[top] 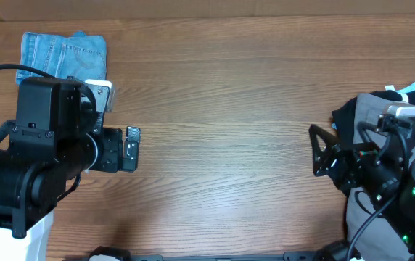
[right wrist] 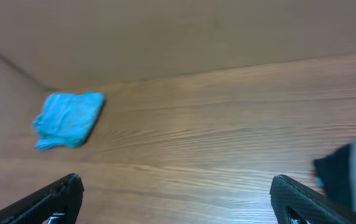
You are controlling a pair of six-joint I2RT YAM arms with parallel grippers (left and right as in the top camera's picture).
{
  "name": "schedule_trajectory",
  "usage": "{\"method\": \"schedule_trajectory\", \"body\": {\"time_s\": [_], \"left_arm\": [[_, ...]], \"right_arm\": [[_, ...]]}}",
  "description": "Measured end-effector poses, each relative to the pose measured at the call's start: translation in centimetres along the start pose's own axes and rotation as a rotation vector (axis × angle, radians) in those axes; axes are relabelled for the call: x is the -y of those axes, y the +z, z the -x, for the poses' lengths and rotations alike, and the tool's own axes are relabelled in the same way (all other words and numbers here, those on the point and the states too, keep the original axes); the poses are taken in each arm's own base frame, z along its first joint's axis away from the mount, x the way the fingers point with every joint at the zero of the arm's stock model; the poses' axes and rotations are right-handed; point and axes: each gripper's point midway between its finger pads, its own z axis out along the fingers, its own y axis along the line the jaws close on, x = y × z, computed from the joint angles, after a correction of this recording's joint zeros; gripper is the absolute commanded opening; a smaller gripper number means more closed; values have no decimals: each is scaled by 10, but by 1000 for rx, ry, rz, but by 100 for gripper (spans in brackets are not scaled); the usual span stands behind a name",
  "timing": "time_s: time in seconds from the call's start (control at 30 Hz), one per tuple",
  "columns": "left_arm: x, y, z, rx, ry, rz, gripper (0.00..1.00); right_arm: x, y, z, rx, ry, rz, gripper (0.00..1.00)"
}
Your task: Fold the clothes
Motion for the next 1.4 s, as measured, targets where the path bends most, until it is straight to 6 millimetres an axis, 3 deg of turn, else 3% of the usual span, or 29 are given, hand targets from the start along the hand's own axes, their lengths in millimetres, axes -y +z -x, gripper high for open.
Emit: {"method": "schedule_trajectory", "body": {"time_s": [0.17,0.3,0.4,0.47,0.57,0.73,1.07,1.2,1.4], "left_arm": [[0,0,0,0,0,0,100],[0,0,0,-1,0,0,100],[0,0,0,0,0,0,100],[0,0,0,0,0,1,100],[-1,0,0,0,0,3,100],[-1,1,0,-1,0,4,100],[-1,1,0,-2,0,4,100],[-1,1,0,-2,0,4,100],[-1,1,0,-2,0,4,100]], "right_arm": [[14,-1,3,20,5,-74,100],[33,-4,23,148,47,-146,100],[53,-7,23,241,80,-205,100],[67,-7,13,270,96,-246,100],[89,-1,-19,258,113,-307,100],[107,14,-66,232,117,-330,100],[136,66,-147,272,157,-313,100],[142,81,-165,322,182,-287,100],[144,94,-171,362,194,-256,100]]}}
